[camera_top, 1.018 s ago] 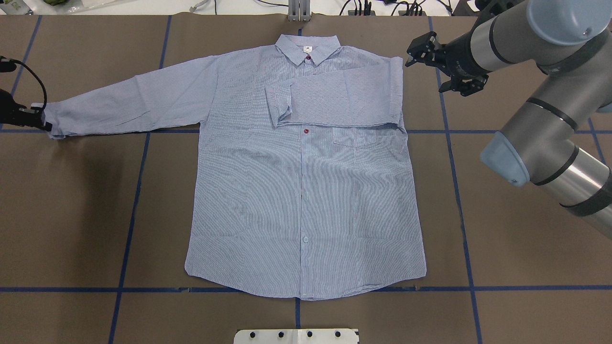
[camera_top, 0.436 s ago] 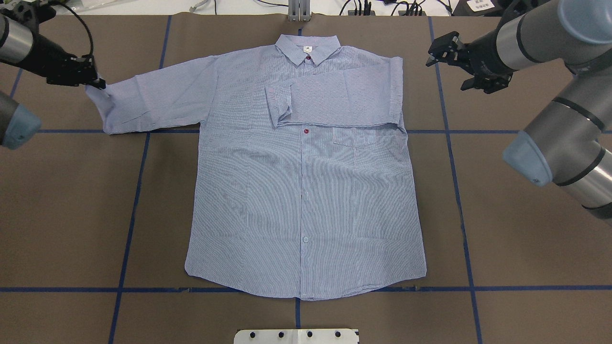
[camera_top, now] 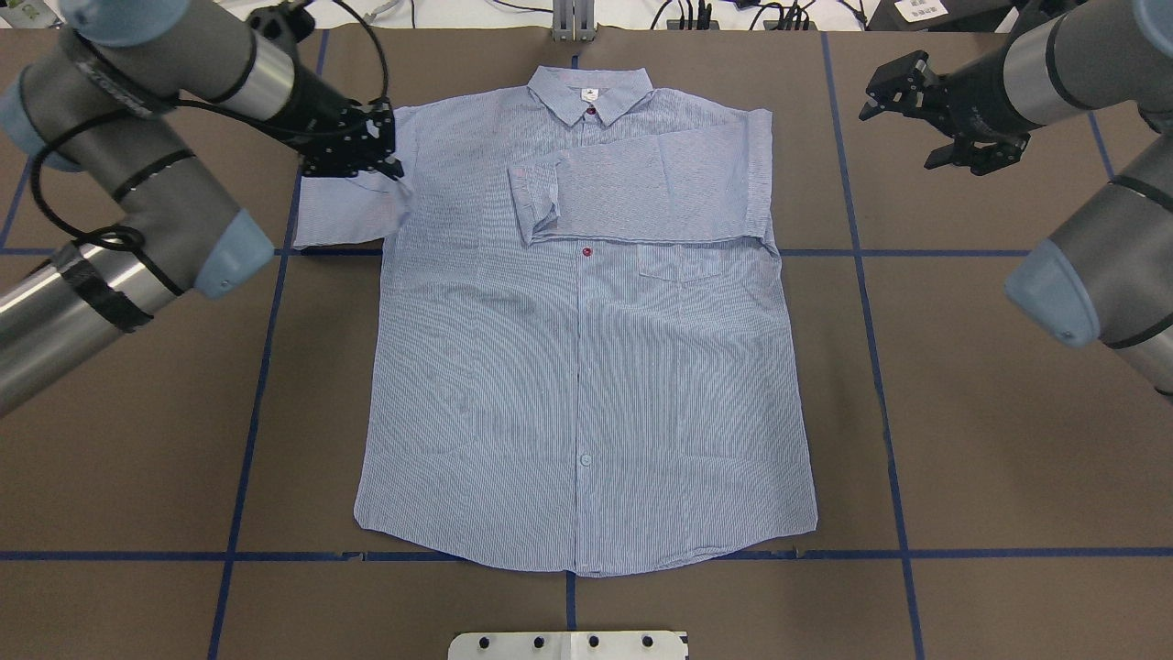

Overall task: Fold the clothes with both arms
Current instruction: 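Fold the held sleeve across the shirt with the left gripper and release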

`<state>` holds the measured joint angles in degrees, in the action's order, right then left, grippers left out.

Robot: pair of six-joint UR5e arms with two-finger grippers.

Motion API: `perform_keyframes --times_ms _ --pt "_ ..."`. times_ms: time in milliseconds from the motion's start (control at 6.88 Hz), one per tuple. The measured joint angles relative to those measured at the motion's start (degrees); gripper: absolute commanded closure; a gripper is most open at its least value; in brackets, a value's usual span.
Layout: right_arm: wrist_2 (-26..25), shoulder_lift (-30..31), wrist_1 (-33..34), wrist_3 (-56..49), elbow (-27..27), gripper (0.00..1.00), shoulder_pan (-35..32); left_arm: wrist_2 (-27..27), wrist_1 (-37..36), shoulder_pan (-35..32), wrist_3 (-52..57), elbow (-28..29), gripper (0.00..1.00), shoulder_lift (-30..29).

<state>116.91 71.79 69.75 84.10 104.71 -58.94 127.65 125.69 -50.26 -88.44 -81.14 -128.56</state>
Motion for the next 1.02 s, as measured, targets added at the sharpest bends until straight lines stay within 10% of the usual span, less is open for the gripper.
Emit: perform_keyframes --times_ms 872,1018 --pt "-0.1 3.6 -0.7 -0.1 1.4 0.00 -2.3 -14.5 0.7 11.6 -17.6 13.1 1.00 -19.7" --pt "0.0 3.7 -0.7 -0.1 1.5 0.00 -2.3 -16.3 1.2 12.4 -18.2 14.7 0.56 -20.8"
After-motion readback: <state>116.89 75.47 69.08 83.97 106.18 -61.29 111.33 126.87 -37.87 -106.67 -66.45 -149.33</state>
